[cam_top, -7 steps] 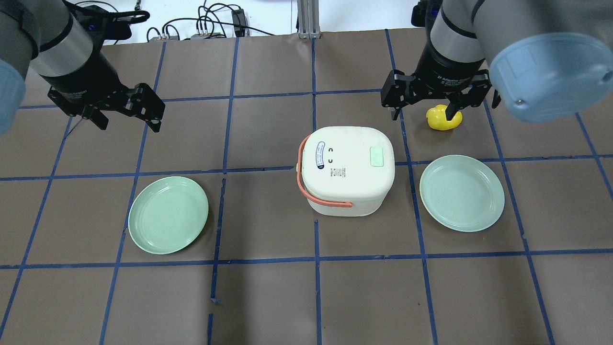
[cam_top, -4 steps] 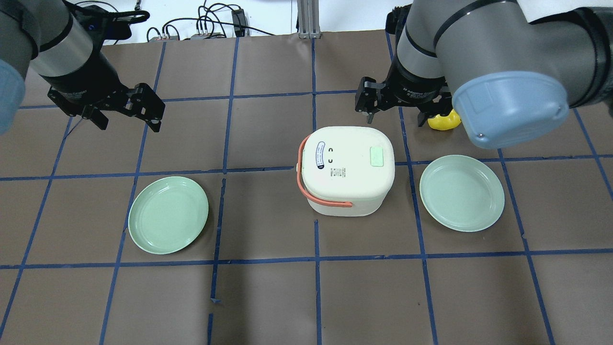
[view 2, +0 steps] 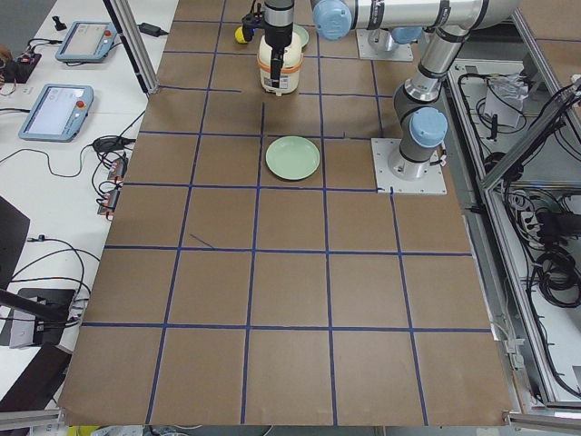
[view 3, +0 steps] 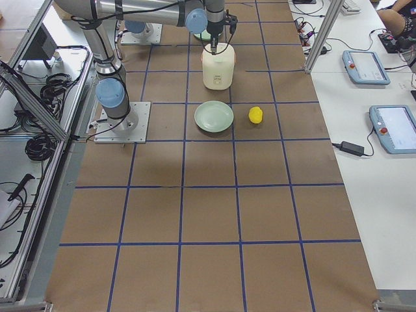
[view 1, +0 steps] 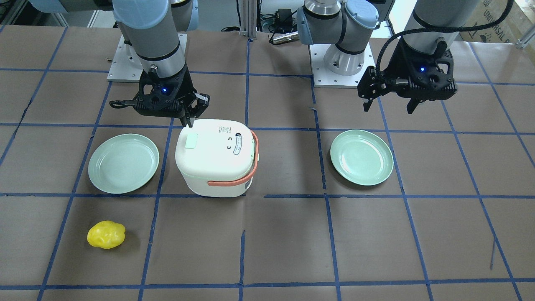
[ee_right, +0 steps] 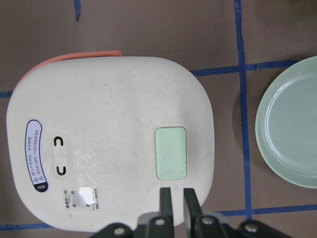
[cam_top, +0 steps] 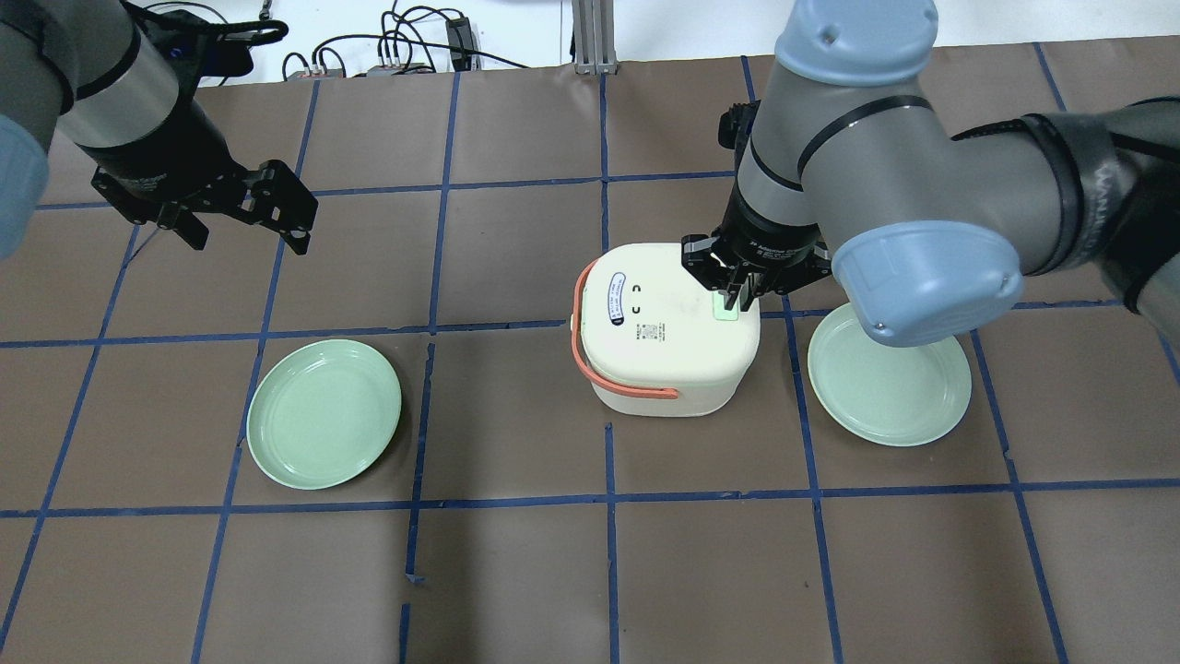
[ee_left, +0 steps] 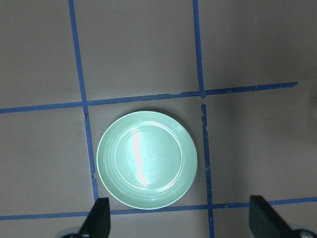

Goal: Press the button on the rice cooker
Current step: 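Move the right gripper over the rice cooker's pale green lid button, then press down on the green lid button with the right gripper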

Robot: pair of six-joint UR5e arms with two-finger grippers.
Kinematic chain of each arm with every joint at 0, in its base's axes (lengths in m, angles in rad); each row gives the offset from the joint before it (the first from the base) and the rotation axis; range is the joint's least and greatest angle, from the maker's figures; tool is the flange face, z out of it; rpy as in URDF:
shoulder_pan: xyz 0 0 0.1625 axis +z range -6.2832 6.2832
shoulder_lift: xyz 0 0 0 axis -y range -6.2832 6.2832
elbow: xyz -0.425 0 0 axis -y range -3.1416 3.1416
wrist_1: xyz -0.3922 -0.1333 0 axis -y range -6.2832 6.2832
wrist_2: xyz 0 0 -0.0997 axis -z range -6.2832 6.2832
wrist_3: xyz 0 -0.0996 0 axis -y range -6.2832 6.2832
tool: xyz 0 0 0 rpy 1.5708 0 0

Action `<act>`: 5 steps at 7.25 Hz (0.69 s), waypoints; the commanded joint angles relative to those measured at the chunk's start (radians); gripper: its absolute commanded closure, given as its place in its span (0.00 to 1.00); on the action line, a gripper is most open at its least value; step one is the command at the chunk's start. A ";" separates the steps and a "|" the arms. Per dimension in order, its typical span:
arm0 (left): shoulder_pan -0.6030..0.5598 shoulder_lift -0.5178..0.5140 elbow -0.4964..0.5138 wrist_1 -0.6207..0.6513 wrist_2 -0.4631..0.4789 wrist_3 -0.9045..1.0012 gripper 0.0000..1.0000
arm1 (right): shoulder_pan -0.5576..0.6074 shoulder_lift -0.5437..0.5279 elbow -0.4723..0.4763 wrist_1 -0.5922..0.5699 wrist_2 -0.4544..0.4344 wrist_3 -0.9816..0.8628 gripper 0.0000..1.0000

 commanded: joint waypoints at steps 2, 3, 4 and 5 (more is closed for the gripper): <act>0.000 0.000 0.000 0.000 0.000 -0.001 0.00 | 0.000 0.025 0.012 -0.024 0.028 -0.009 0.92; 0.000 0.001 0.000 0.000 0.000 -0.001 0.00 | -0.001 0.027 0.012 -0.027 0.028 -0.016 0.92; 0.000 0.000 0.000 0.000 0.000 0.001 0.00 | -0.007 0.037 0.007 -0.036 0.028 -0.041 0.92; 0.000 0.000 0.000 0.000 0.000 -0.001 0.00 | -0.012 0.044 0.009 -0.042 0.027 -0.044 0.92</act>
